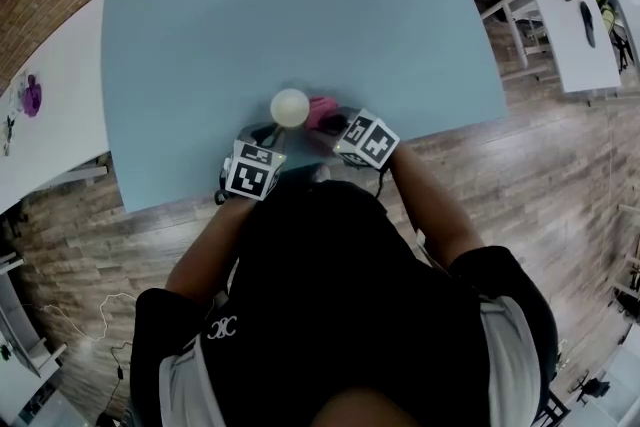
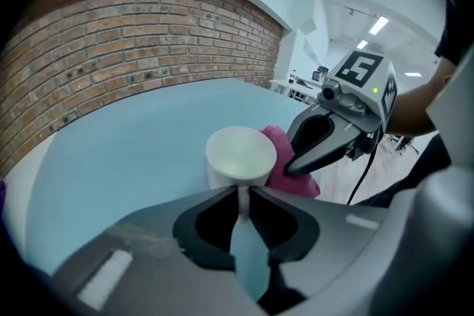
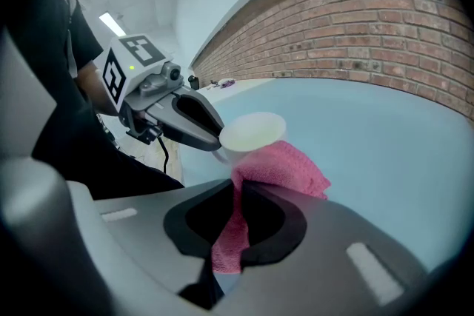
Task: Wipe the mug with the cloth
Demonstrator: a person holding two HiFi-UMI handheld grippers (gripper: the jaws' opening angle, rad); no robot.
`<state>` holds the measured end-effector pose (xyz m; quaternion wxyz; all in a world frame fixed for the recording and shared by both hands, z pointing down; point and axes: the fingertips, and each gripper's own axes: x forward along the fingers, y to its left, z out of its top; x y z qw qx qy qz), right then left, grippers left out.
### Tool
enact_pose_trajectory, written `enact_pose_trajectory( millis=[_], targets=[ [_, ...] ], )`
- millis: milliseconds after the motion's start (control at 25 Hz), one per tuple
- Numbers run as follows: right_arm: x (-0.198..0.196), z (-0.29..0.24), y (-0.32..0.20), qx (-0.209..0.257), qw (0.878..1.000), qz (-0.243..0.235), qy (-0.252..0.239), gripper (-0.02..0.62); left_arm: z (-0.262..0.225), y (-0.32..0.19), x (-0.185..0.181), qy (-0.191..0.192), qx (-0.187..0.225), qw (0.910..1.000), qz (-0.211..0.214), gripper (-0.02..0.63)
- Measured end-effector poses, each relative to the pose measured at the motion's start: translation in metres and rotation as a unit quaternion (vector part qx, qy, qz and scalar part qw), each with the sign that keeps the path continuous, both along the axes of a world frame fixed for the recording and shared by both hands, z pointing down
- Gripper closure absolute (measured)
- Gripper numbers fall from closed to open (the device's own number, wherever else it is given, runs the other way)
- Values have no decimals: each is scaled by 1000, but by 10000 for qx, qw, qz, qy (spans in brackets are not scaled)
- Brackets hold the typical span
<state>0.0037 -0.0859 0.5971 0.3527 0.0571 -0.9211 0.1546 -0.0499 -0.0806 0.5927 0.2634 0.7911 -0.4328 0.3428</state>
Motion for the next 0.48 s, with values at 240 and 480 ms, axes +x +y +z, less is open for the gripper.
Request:
enact_pose_trajectory(
  millis=[240, 480],
  targets=[
    [-3, -8, 5, 8, 10000, -54, -80, 558, -1, -9, -6, -27, -308, 9969, 718, 560],
    [-25, -1, 30, -21, 9996, -273, -61, 558, -1, -12, -8, -17, -580, 9898, 1299, 560]
  ],
)
